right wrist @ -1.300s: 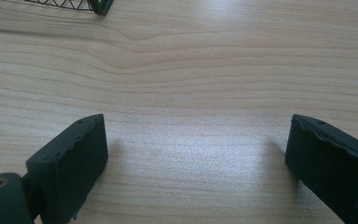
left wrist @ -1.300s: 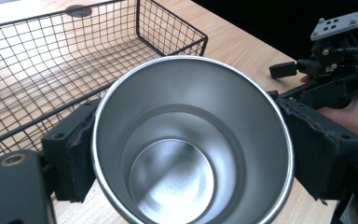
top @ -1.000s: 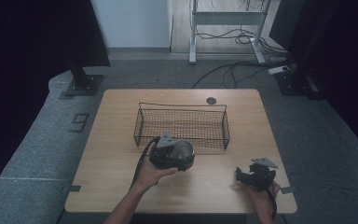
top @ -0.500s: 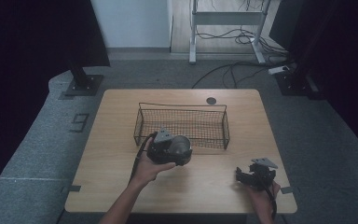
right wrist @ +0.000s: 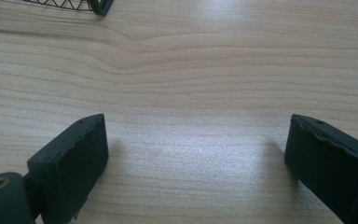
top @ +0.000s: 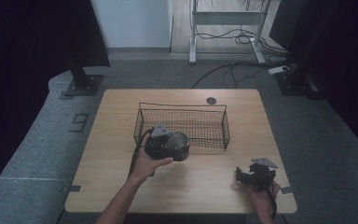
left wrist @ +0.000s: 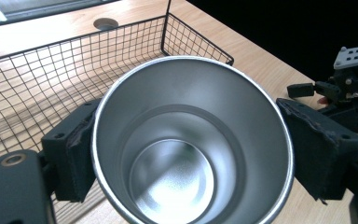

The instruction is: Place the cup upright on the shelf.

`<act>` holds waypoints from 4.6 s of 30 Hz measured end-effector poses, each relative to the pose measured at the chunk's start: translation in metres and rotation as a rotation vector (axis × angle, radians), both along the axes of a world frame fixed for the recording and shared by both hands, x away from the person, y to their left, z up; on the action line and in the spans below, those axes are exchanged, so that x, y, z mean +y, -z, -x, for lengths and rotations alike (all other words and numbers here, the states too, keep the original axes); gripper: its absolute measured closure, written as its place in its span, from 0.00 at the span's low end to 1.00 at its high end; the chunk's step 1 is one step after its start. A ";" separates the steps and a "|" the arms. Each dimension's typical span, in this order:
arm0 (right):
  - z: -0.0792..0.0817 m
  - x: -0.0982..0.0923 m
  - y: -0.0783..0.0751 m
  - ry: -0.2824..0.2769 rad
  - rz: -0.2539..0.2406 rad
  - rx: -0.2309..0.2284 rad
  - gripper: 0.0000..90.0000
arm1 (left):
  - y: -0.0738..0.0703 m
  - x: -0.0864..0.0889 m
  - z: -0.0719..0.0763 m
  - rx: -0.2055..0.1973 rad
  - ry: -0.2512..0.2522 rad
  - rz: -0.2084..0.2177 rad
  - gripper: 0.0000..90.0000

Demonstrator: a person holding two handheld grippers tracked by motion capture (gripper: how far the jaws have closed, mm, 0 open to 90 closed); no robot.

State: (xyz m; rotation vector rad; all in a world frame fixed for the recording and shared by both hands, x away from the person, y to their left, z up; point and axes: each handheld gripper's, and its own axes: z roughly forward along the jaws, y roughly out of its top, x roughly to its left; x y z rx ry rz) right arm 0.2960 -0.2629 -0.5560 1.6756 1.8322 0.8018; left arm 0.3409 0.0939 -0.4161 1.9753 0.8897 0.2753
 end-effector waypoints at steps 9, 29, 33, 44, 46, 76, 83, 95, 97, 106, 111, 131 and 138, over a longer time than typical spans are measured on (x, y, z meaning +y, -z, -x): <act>0.000 0.000 0.000 0.000 -0.001 0.000 0.07 | -0.003 0.000 -0.006 0.009 -0.002 0.004 0.16; 0.000 0.000 0.000 0.000 -0.002 0.000 0.07 | -0.010 0.001 -0.020 0.000 -0.030 -0.001 0.16; 0.000 0.000 0.000 0.001 -0.002 -0.002 0.07 | -0.012 0.002 -0.022 -0.002 -0.034 -0.001 0.16; 0.000 0.000 0.000 0.000 0.000 -0.001 0.07 | -0.013 0.004 -0.031 0.001 -0.046 -0.007 0.16; 0.000 0.000 0.000 0.000 0.000 -0.001 0.07 | -0.013 0.005 -0.034 0.003 -0.051 -0.011 0.16; 0.000 0.000 0.000 -0.001 0.000 -0.003 0.07 | -0.017 0.007 -0.054 0.007 -0.075 -0.013 0.16; 0.000 0.000 0.000 -0.001 0.000 -0.003 0.07 | -0.015 0.006 -0.060 0.008 -0.081 -0.016 0.16; 0.000 0.000 0.000 -0.001 0.000 -0.003 0.07 | -0.017 0.004 -0.071 0.001 -0.107 -0.034 0.16; 0.000 0.000 0.000 -0.001 0.000 -0.003 0.07 | -0.017 0.003 -0.073 0.001 -0.109 -0.034 0.16; 0.000 0.000 0.000 -0.002 -0.001 -0.002 0.07 | -0.013 0.000 -0.080 0.013 -0.112 -0.046 0.16; 0.000 0.000 0.000 -0.002 -0.001 -0.002 0.07 | -0.012 0.001 -0.086 0.020 -0.125 -0.043 0.16; 0.000 0.000 0.000 -0.002 -0.001 -0.002 0.07 | 0.001 -0.006 -0.112 0.041 -0.151 -0.079 0.16; 0.000 0.000 0.000 -0.003 -0.001 -0.003 0.07 | 0.010 -0.011 -0.116 0.055 -0.144 -0.079 0.16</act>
